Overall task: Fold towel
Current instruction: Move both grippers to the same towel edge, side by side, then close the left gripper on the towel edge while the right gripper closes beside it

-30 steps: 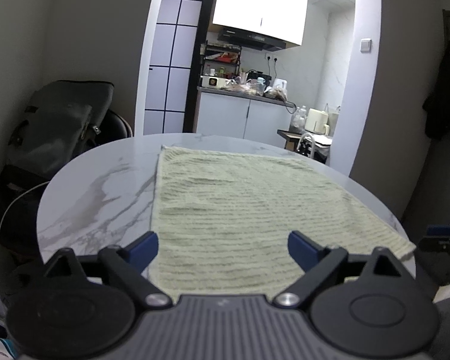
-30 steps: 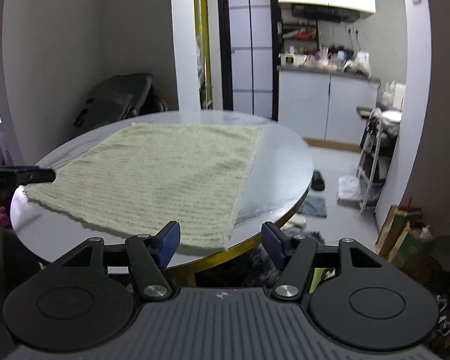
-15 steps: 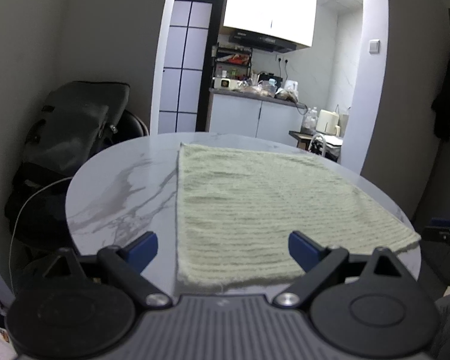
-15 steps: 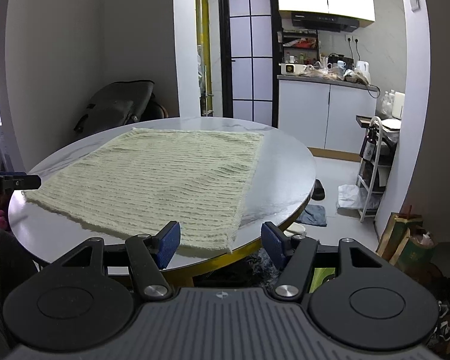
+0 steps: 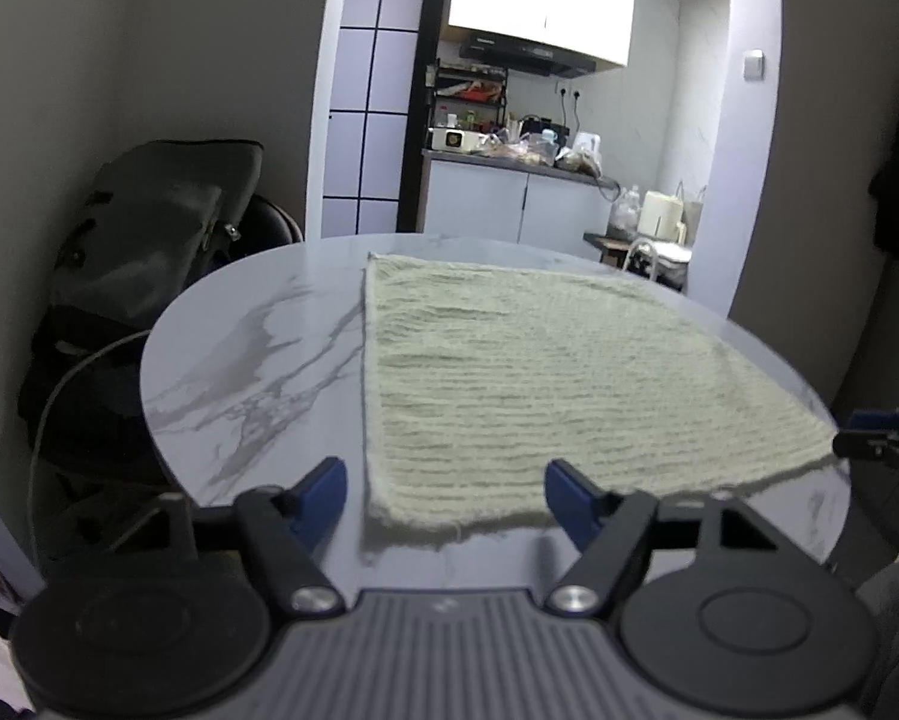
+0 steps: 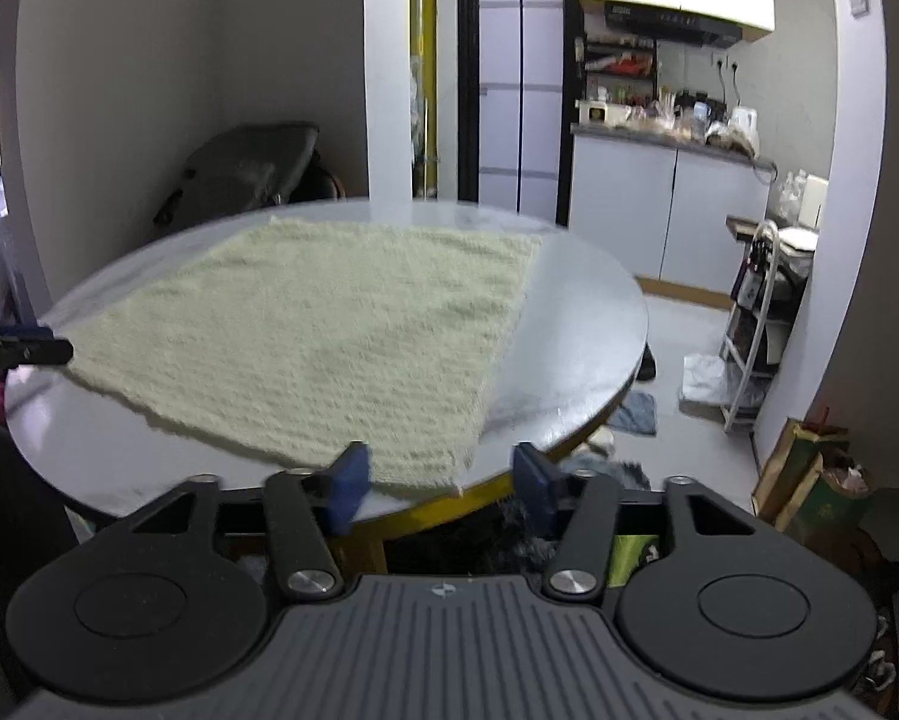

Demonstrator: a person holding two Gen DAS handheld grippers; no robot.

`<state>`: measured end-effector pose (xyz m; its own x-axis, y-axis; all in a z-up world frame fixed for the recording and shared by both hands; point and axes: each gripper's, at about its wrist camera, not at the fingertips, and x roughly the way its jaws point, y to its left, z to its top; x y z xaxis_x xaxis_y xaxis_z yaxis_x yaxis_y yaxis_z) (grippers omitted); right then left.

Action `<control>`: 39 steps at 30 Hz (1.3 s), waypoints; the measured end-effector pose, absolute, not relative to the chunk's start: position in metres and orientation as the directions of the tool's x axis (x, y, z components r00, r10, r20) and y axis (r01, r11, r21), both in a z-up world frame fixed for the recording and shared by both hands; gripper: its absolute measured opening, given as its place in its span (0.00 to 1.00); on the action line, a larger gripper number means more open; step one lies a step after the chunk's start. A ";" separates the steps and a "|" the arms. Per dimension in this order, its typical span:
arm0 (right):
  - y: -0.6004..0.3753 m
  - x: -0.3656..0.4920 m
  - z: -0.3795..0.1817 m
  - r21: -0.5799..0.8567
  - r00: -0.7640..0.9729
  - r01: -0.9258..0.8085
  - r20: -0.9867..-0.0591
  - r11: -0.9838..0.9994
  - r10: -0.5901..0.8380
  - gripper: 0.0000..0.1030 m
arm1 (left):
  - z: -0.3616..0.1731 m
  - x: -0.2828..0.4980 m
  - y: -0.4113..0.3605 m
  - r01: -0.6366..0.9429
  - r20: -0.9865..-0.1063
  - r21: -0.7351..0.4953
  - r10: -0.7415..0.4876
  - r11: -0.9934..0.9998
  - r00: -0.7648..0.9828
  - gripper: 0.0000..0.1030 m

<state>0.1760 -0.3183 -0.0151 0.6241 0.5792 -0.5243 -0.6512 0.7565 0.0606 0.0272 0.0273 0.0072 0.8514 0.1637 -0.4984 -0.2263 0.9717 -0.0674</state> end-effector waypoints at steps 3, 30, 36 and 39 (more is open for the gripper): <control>-0.318 0.177 -0.016 0.064 0.618 -0.652 -0.533 0.755 0.578 0.53 | 0.007 0.027 0.023 -0.227 -0.502 -0.048 0.173 0.973 0.847 0.56; -0.315 0.187 -0.015 0.068 0.642 -0.611 -0.540 0.789 0.544 0.45 | 0.010 0.034 0.034 -0.229 -0.521 -0.073 0.159 0.971 0.838 0.16; -0.313 0.186 -0.013 0.054 0.643 -0.618 -0.539 0.784 0.544 0.05 | 0.010 0.036 0.044 -0.216 -0.523 -0.096 0.135 0.972 0.841 0.06; -0.313 0.184 -0.013 0.051 0.645 -0.620 -0.535 0.783 0.546 0.02 | 0.010 0.035 0.043 -0.212 -0.524 -0.079 0.140 0.974 0.840 0.06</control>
<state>0.1841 -0.3128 -0.0133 0.6450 0.5455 -0.5351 -0.6202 0.7828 0.0506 0.0345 0.0428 0.0102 0.8401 0.1403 -0.5240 -0.2121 0.9740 -0.0792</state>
